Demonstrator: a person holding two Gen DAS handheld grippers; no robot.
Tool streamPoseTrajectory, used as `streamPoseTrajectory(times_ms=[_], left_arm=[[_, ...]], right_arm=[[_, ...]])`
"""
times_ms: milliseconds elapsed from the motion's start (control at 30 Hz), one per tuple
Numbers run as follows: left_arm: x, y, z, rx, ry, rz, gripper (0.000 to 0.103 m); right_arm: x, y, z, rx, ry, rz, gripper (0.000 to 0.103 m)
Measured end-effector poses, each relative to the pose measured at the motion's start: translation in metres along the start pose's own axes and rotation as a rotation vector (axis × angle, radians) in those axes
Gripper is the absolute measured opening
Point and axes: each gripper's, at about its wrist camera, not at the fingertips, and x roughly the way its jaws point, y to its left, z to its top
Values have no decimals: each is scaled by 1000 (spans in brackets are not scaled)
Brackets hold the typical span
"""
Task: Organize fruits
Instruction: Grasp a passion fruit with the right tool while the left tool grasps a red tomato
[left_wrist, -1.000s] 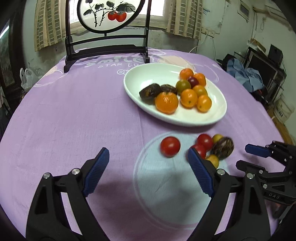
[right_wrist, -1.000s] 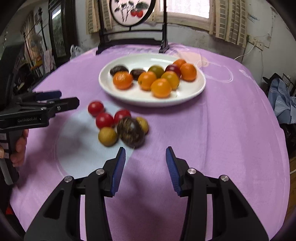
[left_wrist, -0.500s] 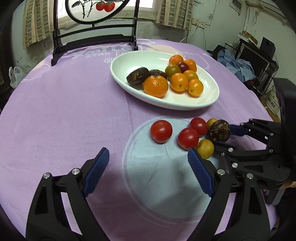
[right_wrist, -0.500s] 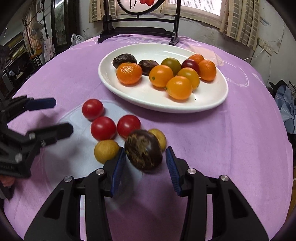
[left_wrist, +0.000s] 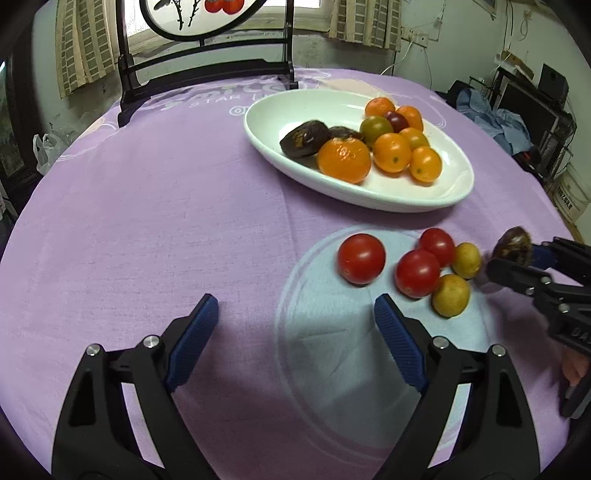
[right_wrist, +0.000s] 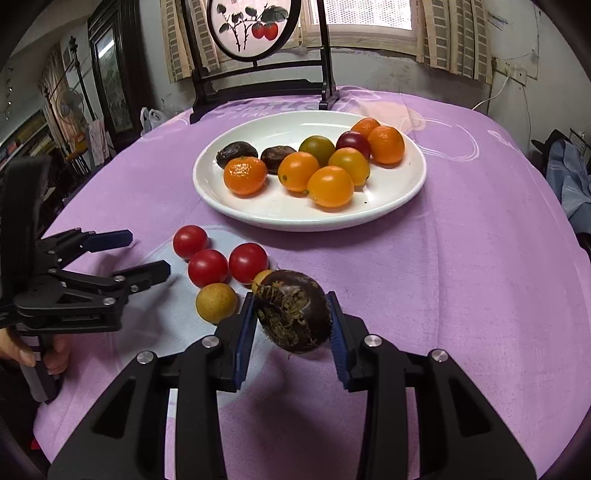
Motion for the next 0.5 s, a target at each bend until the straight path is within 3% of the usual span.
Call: streamPoseTrajectory(times_ms=[400, 433, 500], left_arm=[[17, -28, 15, 96, 7, 34, 81], [18, -30, 17, 98, 3, 39, 78], [18, -33, 21, 102, 1, -11, 48]], right_arm=[[-15, -2, 3, -6, -48, 25, 37], [-15, -1, 3, -7, -49, 27, 37], [-16, -2, 2, -8, -51, 26, 37]])
